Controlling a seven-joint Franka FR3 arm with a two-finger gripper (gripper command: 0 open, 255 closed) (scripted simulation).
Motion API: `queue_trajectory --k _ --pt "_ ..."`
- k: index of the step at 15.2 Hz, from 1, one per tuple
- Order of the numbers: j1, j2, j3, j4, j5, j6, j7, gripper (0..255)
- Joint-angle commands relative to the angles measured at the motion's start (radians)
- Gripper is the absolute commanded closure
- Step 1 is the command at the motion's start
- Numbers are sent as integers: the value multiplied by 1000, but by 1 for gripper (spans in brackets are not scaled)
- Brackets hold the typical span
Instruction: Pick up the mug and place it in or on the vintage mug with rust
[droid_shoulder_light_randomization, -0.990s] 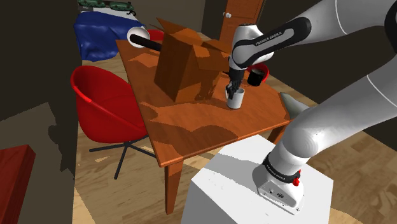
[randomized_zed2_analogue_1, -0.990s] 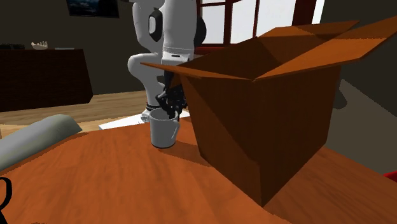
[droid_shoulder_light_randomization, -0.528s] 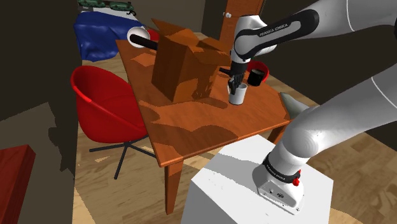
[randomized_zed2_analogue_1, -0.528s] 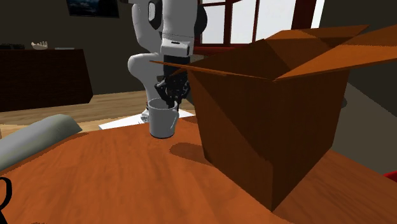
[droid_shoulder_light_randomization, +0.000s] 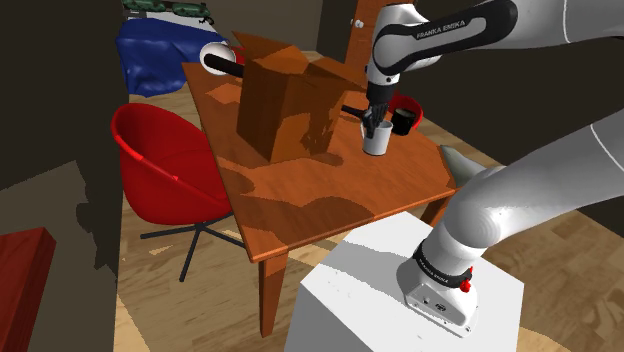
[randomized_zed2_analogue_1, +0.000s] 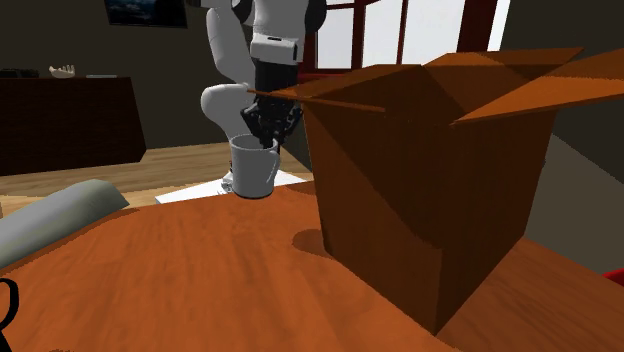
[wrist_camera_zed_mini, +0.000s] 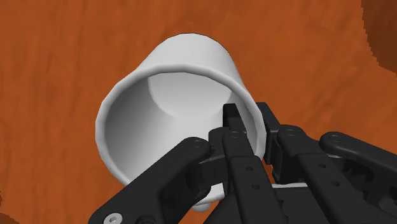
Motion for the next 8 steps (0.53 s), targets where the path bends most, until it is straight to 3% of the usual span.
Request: queue_trajectory --k 1,8 --pt "1 -9 3 18 2 -29 -2 255" --pt "3 -32 12 95 10 -129 -10 255"
